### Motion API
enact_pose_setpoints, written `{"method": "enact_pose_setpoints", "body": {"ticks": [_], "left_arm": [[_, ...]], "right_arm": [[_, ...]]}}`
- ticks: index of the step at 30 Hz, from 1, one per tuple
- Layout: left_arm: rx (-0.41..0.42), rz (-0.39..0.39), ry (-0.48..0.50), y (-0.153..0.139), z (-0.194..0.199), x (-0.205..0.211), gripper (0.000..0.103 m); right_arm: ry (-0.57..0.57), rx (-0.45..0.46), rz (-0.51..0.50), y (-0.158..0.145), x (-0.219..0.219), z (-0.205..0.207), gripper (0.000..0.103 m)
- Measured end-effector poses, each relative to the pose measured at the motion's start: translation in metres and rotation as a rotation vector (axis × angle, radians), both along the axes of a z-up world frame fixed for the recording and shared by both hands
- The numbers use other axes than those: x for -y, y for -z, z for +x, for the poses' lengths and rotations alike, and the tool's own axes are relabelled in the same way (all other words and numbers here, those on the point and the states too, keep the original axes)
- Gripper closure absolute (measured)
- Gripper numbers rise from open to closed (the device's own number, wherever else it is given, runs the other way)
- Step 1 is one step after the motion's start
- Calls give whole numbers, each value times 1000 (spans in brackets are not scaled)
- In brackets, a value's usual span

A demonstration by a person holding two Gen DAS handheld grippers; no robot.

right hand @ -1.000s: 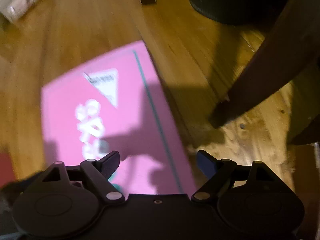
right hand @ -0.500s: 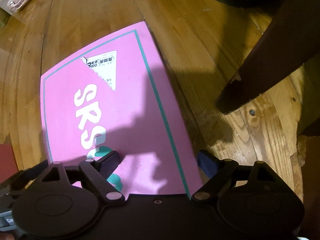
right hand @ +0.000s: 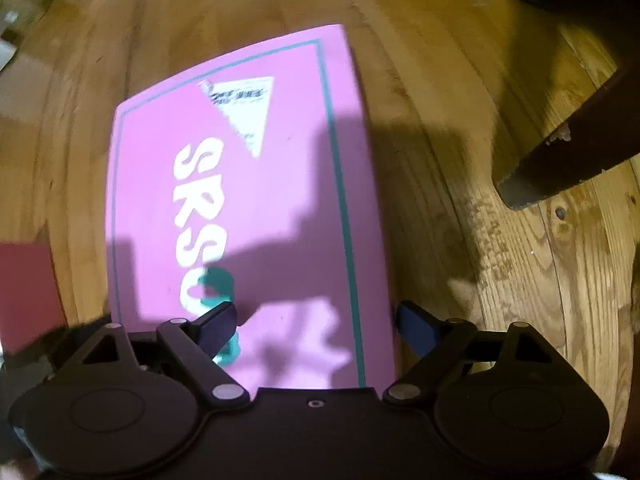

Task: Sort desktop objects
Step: 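Close the left tool on one lid edge while the right tool grips the opposite edge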

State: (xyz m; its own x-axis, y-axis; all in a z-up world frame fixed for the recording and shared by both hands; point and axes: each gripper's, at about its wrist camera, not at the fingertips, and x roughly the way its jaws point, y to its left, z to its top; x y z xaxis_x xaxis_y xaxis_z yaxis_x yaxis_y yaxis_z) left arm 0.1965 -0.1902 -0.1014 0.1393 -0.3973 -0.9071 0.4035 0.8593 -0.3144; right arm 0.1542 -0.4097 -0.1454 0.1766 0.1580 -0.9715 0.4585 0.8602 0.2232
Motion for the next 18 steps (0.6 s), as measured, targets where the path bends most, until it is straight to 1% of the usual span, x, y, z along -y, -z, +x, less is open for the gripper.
{"method": "enact_pose_setpoints", "body": {"ticks": [2,4,8,10,11,14,18], "left_arm": [[23,-8,-18,0,4,-2,0],[41,-17,-24,1,7,-2,0],[65,-43,0,2,10,3,0],[57,-69,-3,4,10,3,0],[54,-79,-15,6,10,3,0],[57,-95,-29,9,11,1,0],[38,-126,-50,14,12,-5,0]], "right_arm": [[-2,19,-25,2,-1,1,12],[-32,48,-53,2,-4,2,12],[-21,79,-75,10,-3,1,10],[-32,88,-82,8,-5,3,9],[-33,89,-85,-1,-10,5,8],[-17,89,-74,1,-10,9,4],[-2,79,-61,4,-9,12,1]]}}
